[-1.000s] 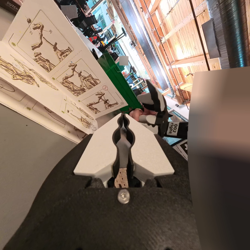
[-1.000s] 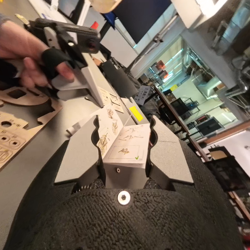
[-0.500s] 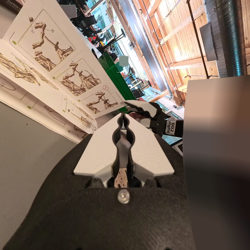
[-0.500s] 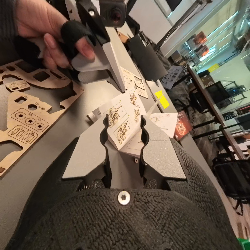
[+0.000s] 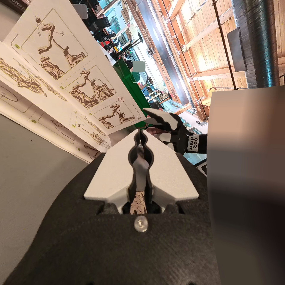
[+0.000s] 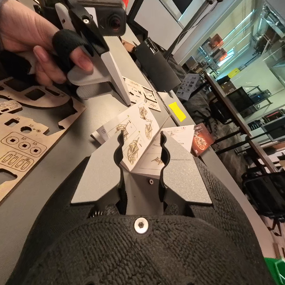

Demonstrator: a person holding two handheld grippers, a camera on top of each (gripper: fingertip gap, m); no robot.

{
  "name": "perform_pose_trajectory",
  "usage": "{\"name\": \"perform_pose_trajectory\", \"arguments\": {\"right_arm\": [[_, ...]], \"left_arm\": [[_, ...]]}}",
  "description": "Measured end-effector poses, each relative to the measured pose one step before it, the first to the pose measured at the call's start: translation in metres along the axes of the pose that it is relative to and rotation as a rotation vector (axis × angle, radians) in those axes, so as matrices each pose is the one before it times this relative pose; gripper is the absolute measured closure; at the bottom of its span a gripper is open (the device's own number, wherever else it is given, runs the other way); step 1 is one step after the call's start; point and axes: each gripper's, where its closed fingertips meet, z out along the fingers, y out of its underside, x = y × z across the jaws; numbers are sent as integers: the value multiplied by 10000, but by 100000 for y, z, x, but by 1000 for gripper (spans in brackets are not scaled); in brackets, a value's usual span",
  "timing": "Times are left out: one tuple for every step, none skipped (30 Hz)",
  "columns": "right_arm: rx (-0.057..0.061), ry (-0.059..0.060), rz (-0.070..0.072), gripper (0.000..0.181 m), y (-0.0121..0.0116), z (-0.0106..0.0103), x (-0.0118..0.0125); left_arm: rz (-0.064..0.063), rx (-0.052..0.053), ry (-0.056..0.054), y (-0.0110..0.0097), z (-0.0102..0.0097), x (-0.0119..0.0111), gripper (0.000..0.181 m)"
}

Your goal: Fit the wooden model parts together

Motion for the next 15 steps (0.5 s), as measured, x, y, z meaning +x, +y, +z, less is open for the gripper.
{"name": "perform_pose_trajectory", "arguments": {"right_arm": [[-29, -65, -23, 135, 29, 45, -139], [-14, -37, -27, 135, 6, 45, -106], [5, -6, -48, 136, -21, 19, -68], [24, 16, -56, 136, -72, -8, -32], [31, 25, -48, 137, -86, -29, 8], [19, -8, -20, 137, -62, -27, -27], [2, -20, 9, 137, -25, -7, -16], [-7, -1, 10, 137, 23, -3, 7], [5, 17, -8, 137, 10, -22, 20], [29, 30, -22, 137, -45, -33, 43], [32, 32, -18, 138, -77, -38, 40], [18, 23, -13, 138, -55, -39, 48], [-7, 11, -5, 138, -8, -21, 22], [-24, 1, 8, 138, 42, -7, 27], [-27, -10, 14, 138, 64, 8, 3]], "left_arm": [[-3, -2, 1, 2, -1, 4, 181], [-5, 0, 4, -7, 0, -6, 181], [-8, 5, 1, -13, -3, 4, 181], [-9, 1, 7, -3, -7, 4, 181], [-9, -2, 7, -4, -1, 0, 181], [-10, 2, 0, -5, 1, -17, 181], [-7, 4, 1, -12, -4, 2, 181], [-6, 0, 4, -7, 0, -6, 181], [-6, -3, 3, -1, 6, 5, 181], [-5, 0, 0, -6, 0, -13, 181], [-4, 1, 3, -1, 0, 7, 181], [-8, 2, 3, -9, 1, -6, 181], [-8, 2, 3, -4, -6, -2, 181], [-7, 1, 4, -13, 2, 3, 181], [-5, 3, 1, 1, 1, -3, 181]]}}
